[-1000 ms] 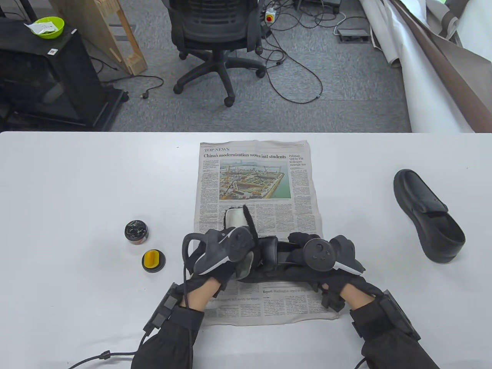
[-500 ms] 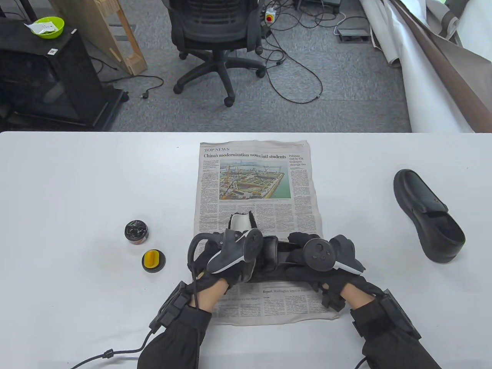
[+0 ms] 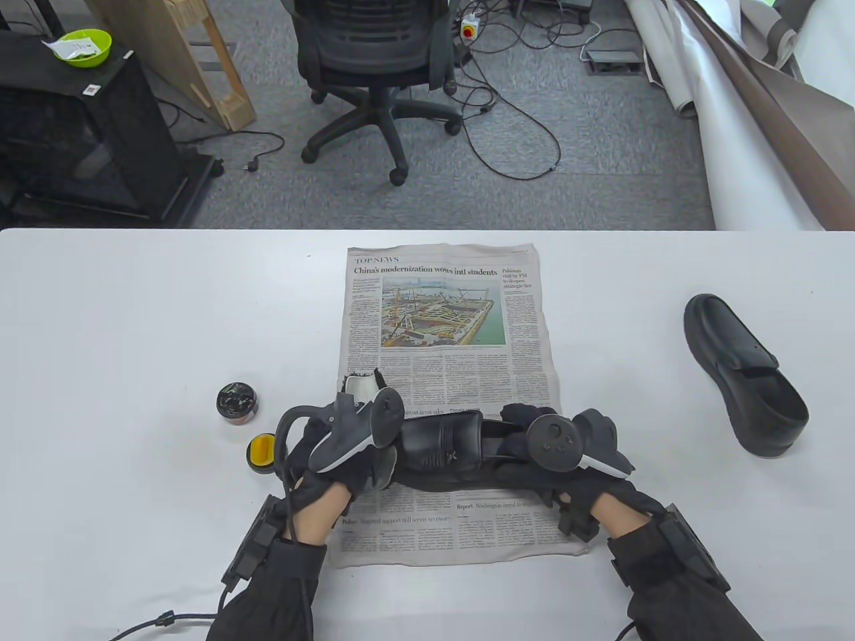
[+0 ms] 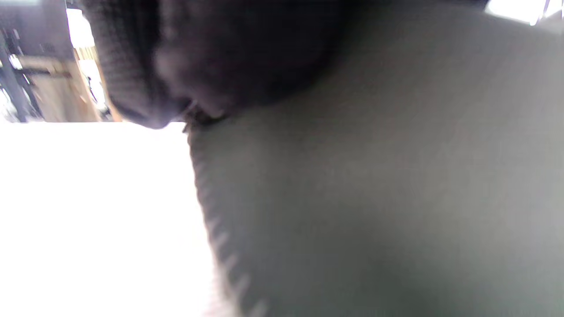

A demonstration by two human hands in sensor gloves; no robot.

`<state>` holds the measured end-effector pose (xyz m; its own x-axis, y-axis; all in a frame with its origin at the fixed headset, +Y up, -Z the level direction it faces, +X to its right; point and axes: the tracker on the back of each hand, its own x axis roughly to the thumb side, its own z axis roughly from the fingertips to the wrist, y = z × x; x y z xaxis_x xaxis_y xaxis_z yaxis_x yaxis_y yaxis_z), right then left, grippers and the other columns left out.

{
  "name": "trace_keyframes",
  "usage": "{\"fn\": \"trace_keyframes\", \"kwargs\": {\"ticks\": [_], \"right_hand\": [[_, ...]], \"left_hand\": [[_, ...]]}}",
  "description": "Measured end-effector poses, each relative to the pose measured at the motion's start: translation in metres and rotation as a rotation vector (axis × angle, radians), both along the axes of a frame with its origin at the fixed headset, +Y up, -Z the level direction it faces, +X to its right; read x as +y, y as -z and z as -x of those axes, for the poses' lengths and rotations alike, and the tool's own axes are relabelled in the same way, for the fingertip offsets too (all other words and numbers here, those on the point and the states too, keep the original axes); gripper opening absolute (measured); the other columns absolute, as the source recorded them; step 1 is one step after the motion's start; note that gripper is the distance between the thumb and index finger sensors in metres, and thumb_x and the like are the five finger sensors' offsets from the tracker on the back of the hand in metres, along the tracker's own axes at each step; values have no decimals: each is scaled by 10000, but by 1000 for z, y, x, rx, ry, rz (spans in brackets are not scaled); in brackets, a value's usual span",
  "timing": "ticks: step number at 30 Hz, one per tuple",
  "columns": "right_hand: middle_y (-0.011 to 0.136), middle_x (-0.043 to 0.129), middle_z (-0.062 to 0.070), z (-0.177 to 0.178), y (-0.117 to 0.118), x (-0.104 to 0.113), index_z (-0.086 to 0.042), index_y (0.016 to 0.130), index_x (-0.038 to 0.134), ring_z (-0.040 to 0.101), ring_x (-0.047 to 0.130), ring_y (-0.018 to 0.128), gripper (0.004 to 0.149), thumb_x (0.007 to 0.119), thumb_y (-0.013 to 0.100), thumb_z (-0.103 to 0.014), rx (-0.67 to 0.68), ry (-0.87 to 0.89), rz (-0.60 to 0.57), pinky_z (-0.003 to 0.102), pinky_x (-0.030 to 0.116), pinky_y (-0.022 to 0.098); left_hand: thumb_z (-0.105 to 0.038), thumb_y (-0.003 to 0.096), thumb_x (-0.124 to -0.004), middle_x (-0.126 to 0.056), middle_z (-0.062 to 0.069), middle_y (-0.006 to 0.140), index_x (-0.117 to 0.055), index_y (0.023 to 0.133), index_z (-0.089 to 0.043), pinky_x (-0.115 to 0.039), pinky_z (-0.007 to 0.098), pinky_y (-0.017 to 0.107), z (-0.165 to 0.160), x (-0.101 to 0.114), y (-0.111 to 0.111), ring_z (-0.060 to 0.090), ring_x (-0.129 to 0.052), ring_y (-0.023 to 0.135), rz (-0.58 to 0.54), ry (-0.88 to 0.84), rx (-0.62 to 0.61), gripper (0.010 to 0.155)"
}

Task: Dip and apply built-in sponge shoe polish on shoes

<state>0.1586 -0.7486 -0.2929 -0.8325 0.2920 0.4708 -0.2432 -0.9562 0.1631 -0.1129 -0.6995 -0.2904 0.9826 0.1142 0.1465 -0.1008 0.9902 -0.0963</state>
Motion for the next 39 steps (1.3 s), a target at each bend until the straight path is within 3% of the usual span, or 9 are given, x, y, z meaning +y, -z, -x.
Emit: {"fn": "trace_keyframes", "kwargs": {"ticks": [5, 11, 13, 18, 26, 32, 39], "right_hand": [[1043, 496, 38, 0, 0, 0, -329, 695, 887, 371, 695, 910, 412, 837, 335, -522, 0, 5, -1, 571, 652, 679], [1043, 495, 40, 0, 0, 0, -328, 696, 887, 374, 695, 909, 414, 837, 335, -523, 3, 7, 0, 571, 651, 679], [1044, 496, 42, 0, 0, 0, -329, 696, 886, 375, 694, 910, 414, 837, 334, -523, 4, 4, -1, 571, 651, 679], [1044, 496, 39, 0, -1, 0, -329, 696, 887, 374, 695, 911, 413, 836, 335, -523, 1, 2, -3, 571, 651, 679], [1044, 495, 38, 0, -1, 0, -329, 696, 887, 372, 695, 911, 413, 836, 334, -523, -2, 1, -2, 572, 652, 679], [1044, 496, 39, 0, -1, 0, -331, 695, 887, 373, 695, 911, 412, 836, 334, -523, 0, 0, -1, 573, 652, 678], [1045, 494, 41, 0, 0, 0, -329, 697, 885, 374, 693, 912, 415, 834, 335, -525, 6, 1, -1, 572, 650, 680]], "left_hand": [[-482, 401, -871, -1015, -67, 500, -842, 826, -242, -920, 381, 454, -44, 1, -11, 26, -991, 110, -94, -73, -107, 489], [-485, 391, -877, -1015, -73, 492, -847, 802, -242, -921, 383, 449, -75, -4, -16, 28, -990, 103, -152, -75, -108, 478], [-491, 394, -867, -1012, -77, 496, -844, 800, -245, -922, 381, 450, -74, -8, -14, 25, -991, 107, -91, -19, -90, 475], [-489, 394, -874, -1017, -70, 489, -856, 788, -244, -922, 386, 445, -59, -11, -11, 29, -990, 100, -55, 55, -48, 464], [-483, 396, -876, -1013, -71, 502, -854, 793, -250, -916, 390, 459, -15, -12, -4, 32, -993, 117, 24, 201, 43, 461], [-480, 400, -879, -1014, -69, 503, -858, 793, -247, -915, 390, 461, -4, -6, -4, 33, -995, 118, -23, 297, 110, 457], [-485, 388, -878, -1023, -81, 492, -861, 783, -249, -931, 376, 444, -55, 4, -27, 19, -1000, 102, -74, -35, -101, 460]]}}
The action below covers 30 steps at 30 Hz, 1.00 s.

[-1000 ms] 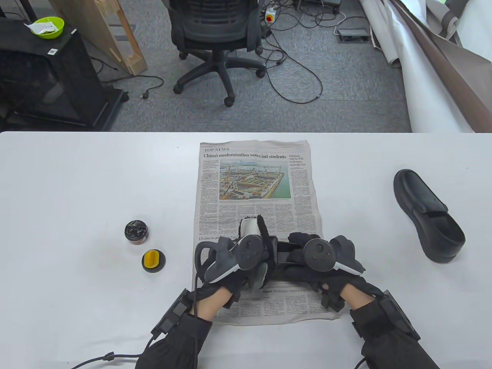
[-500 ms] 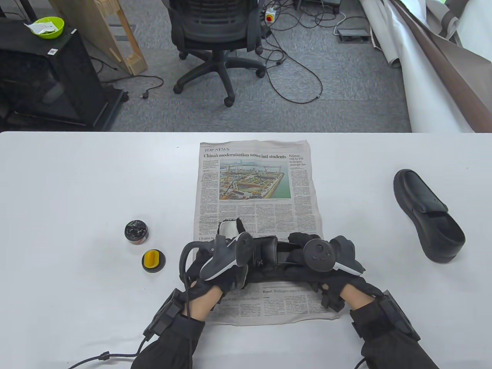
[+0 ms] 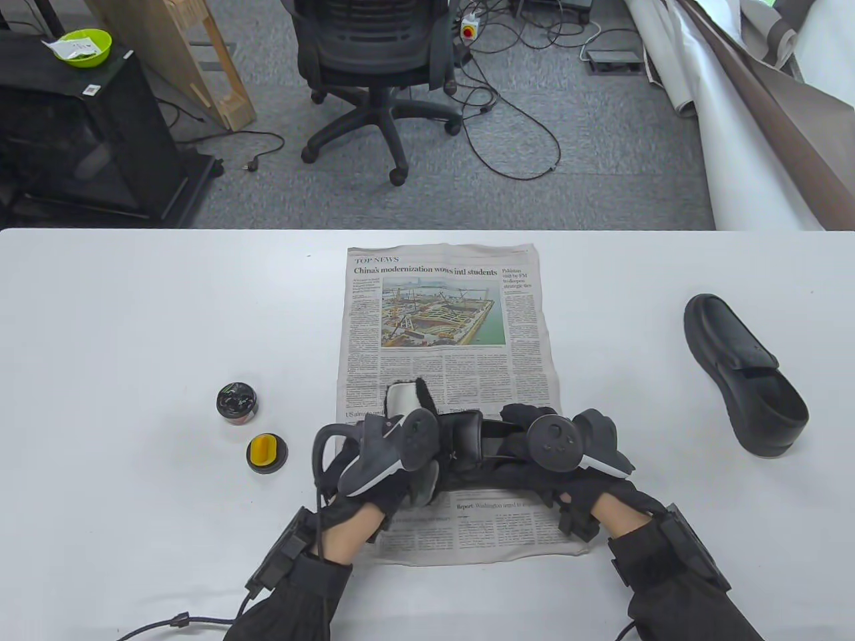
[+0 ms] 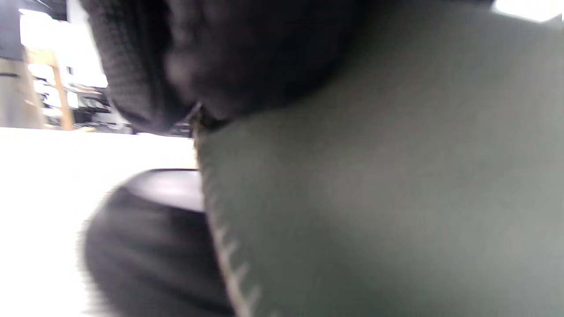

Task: Dip and apply built-in sponge shoe polish on shoes

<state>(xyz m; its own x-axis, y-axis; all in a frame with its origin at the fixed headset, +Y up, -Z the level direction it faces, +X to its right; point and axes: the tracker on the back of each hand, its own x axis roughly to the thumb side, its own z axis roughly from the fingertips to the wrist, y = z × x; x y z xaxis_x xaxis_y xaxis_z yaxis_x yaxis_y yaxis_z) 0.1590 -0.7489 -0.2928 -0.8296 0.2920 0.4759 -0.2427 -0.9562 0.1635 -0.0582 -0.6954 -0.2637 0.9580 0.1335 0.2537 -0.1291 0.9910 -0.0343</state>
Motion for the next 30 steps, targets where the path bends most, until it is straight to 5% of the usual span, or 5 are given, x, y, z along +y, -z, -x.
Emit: {"fn": "trace_keyframes", "kwargs": {"ticks": [7, 24, 30], "right_hand": [[1046, 491, 41, 0, 0, 0, -334, 697, 884, 376, 691, 913, 413, 834, 335, -526, 1, -3, 3, 572, 649, 680], [1045, 492, 38, 1, 0, 0, -334, 696, 885, 373, 693, 913, 412, 833, 335, -526, -1, -8, 2, 573, 650, 680], [1046, 490, 37, 1, 0, 0, -336, 697, 884, 372, 692, 914, 413, 832, 334, -527, 2, -10, 3, 573, 649, 681]], "left_hand": [[-484, 386, -873, -1014, -83, 503, -845, 791, -254, -923, 377, 453, -26, -15, -6, 24, -999, 114, 33, 6, -31, 466], [-467, 390, -883, -1000, -70, 527, -823, 801, -263, -905, 395, 477, 23, -22, 15, 43, -996, 143, 285, 172, 30, 463], [-462, 390, -891, -1001, -68, 527, -826, 801, -263, -903, 397, 479, 29, -15, 16, 47, -996, 144, 269, 284, 71, 461]]}}
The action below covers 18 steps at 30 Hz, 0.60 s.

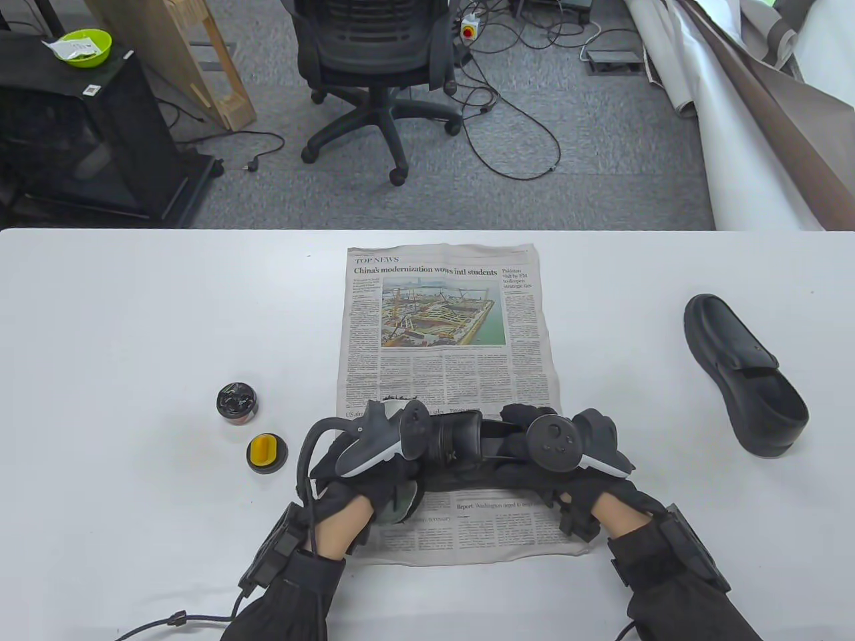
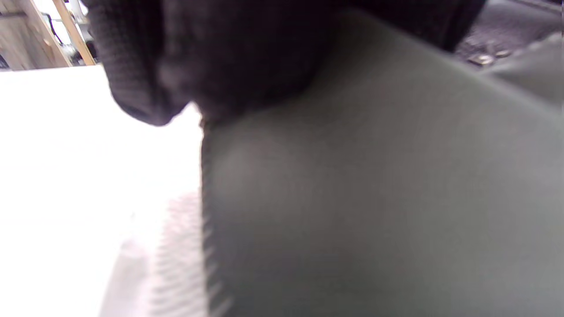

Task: Dip and apply built-in sponge shoe polish on shoes

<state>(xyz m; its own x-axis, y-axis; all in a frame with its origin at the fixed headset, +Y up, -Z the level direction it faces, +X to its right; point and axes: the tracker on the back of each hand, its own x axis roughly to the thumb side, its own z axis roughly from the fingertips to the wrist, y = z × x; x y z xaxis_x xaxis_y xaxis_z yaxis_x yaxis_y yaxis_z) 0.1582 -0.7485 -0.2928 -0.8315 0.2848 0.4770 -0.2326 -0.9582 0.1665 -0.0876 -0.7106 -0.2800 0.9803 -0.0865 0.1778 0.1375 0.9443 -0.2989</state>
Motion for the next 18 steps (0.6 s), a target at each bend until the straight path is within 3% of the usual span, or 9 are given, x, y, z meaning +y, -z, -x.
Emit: {"fn": "trace_keyframes", "kwargs": {"ticks": [3, 5, 7, 10, 18], "right_hand": [[1046, 492, 39, 0, 0, 0, -334, 697, 885, 375, 692, 913, 414, 832, 334, -526, 0, -1, 0, 574, 650, 679], [1046, 491, 40, 0, 0, 0, -335, 696, 885, 374, 692, 914, 412, 832, 335, -526, -1, -2, 0, 574, 649, 680], [1046, 492, 39, 0, 0, 0, -335, 696, 885, 374, 693, 913, 412, 832, 334, -527, -1, -3, -2, 574, 650, 680], [1046, 492, 39, 0, 0, 0, -335, 696, 885, 373, 693, 913, 412, 831, 336, -527, 1, -4, -3, 573, 649, 681], [1046, 491, 41, 0, 0, 0, -335, 696, 885, 373, 693, 914, 413, 827, 337, -529, 5, -11, -7, 574, 649, 681]], "left_hand": [[-465, 394, -894, -1005, -71, 521, -832, 799, -262, -907, 388, 477, 8, 9, 0, 40, -994, 138, -42, 74, 21, 457], [-464, 394, -896, -1007, -69, 522, -835, 800, -259, -906, 390, 476, 18, 19, 0, 41, -996, 138, -61, 0, 45, 458], [-463, 394, -898, -1009, -66, 522, -837, 800, -259, -905, 393, 476, 34, 36, -1, 44, -998, 138, -136, -76, 88, 458], [-469, 396, -891, -1007, -71, 530, -835, 803, -265, -902, 393, 487, 61, 54, -3, 43, -1004, 151, -252, -43, 137, 459], [-468, 410, -874, -1002, -66, 581, -820, 822, -276, -893, 400, 498, 154, 61, -5, 52, -1029, 209, -343, -28, 408, 458]]}}
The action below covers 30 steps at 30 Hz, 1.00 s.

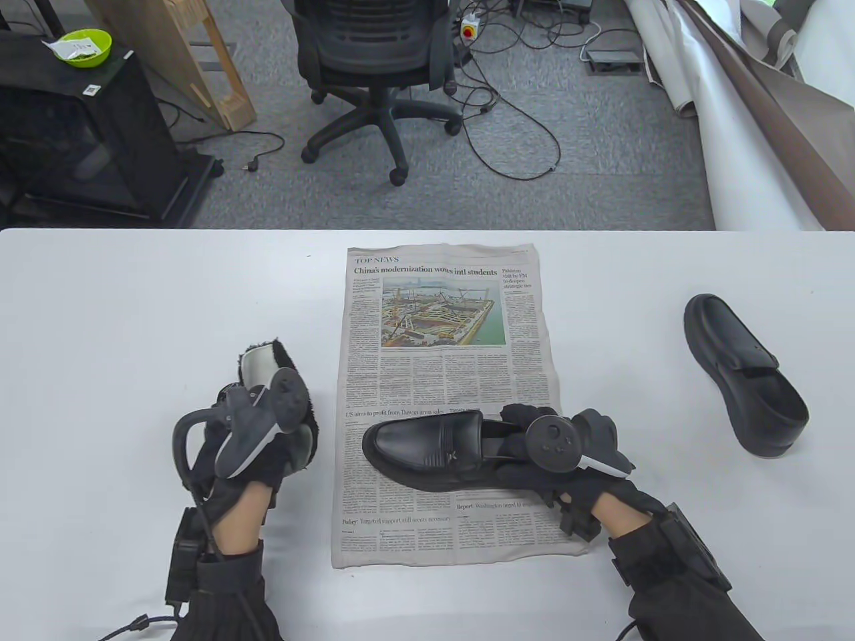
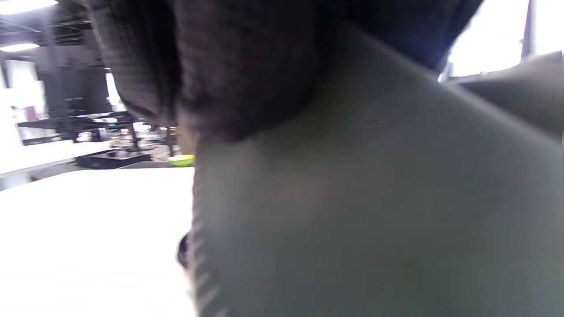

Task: Dip and apply built-in sponge shoe polish on shoes

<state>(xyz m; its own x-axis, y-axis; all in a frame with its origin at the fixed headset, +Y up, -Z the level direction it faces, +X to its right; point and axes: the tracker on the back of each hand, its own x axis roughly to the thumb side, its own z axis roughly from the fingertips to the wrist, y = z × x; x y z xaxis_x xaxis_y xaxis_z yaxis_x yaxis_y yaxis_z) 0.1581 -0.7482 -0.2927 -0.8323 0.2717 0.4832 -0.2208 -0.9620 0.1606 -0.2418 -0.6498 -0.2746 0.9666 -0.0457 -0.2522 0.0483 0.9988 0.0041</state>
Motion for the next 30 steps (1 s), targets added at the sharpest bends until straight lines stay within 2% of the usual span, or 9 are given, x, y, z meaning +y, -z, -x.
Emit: {"fn": "trace_keyframes", "kwargs": {"ticks": [5, 9, 14, 25, 28, 30], "right_hand": [[1046, 490, 40, 0, 0, 0, -334, 694, 887, 371, 693, 914, 413, 822, 337, -532, 0, -2, -2, 572, 651, 680], [1046, 491, 39, 0, -1, 0, -335, 693, 887, 372, 693, 914, 411, 822, 338, -532, -4, -1, -3, 572, 650, 680], [1046, 490, 40, 0, -1, 0, -336, 694, 886, 371, 694, 913, 411, 823, 337, -531, -3, 1, -3, 572, 650, 680], [1045, 492, 40, 0, -1, 0, -331, 694, 886, 373, 692, 913, 414, 822, 338, -531, 0, 6, -5, 571, 650, 681], [1045, 491, 40, 0, -1, 0, -333, 694, 885, 372, 694, 912, 413, 821, 338, -532, -1, 4, -7, 571, 650, 680], [1046, 490, 40, 0, -1, 0, -332, 694, 886, 373, 692, 913, 411, 821, 339, -530, -1, 4, -6, 571, 650, 680]], "left_hand": [[-461, 418, -873, -998, -59, 597, -816, 830, -277, -887, 404, 504, 49, -11, -7, 58, -1028, 223, 10, -50, 112, 455], [-459, 423, -871, -993, -58, 618, -812, 836, -284, -882, 407, 515, 74, -23, -9, 61, -1032, 245, 50, -63, 183, 453], [-459, 433, -860, -987, -56, 647, -802, 847, -286, -886, 397, 503, 103, -55, -7, 61, -1041, 270, 163, -107, 284, 452], [-471, 438, -843, -969, -63, 686, -785, 855, -301, -885, 380, 520, 114, -93, 5, 30, -1011, 270, 244, -79, 333, 454], [-498, 425, -849, -954, -68, 700, -770, 867, -303, -890, 358, 508, 119, -103, 4, 8, -988, 246, 232, -123, 367, 489], [-509, 411, -869, -950, -57, 714, -763, 876, -295, -893, 353, 494, 121, -102, 3, 7, -986, 230, 205, -136, 388, 523]]}}
